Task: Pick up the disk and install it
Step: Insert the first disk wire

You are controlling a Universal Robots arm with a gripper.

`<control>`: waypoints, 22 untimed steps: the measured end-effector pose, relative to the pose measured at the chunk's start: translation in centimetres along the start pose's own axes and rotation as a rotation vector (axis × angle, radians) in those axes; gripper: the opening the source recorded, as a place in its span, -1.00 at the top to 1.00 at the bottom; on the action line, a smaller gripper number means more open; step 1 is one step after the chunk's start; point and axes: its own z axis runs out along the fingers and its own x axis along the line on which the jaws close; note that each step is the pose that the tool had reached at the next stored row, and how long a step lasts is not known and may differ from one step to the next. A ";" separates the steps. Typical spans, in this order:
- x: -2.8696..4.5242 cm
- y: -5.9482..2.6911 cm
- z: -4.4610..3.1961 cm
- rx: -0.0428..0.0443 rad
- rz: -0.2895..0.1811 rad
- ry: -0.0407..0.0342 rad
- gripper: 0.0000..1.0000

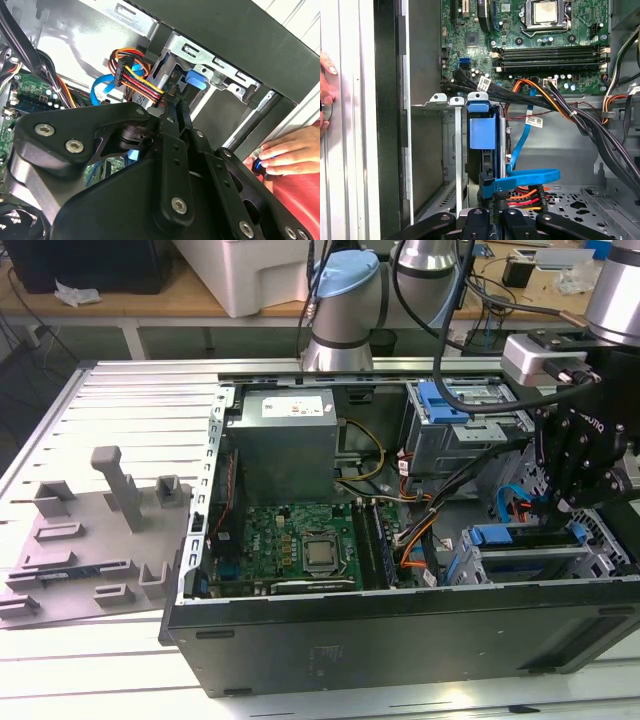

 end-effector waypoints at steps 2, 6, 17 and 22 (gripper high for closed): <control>0.00 0.00 0.01 0.0007 0.000 -0.0028 0.66; 0.01 0.00 0.02 0.0030 0.001 -0.0108 0.66; 0.26 0.09 0.06 0.0072 0.003 -0.0211 0.66; 0.37 0.16 0.09 0.0089 0.004 -0.0242 0.66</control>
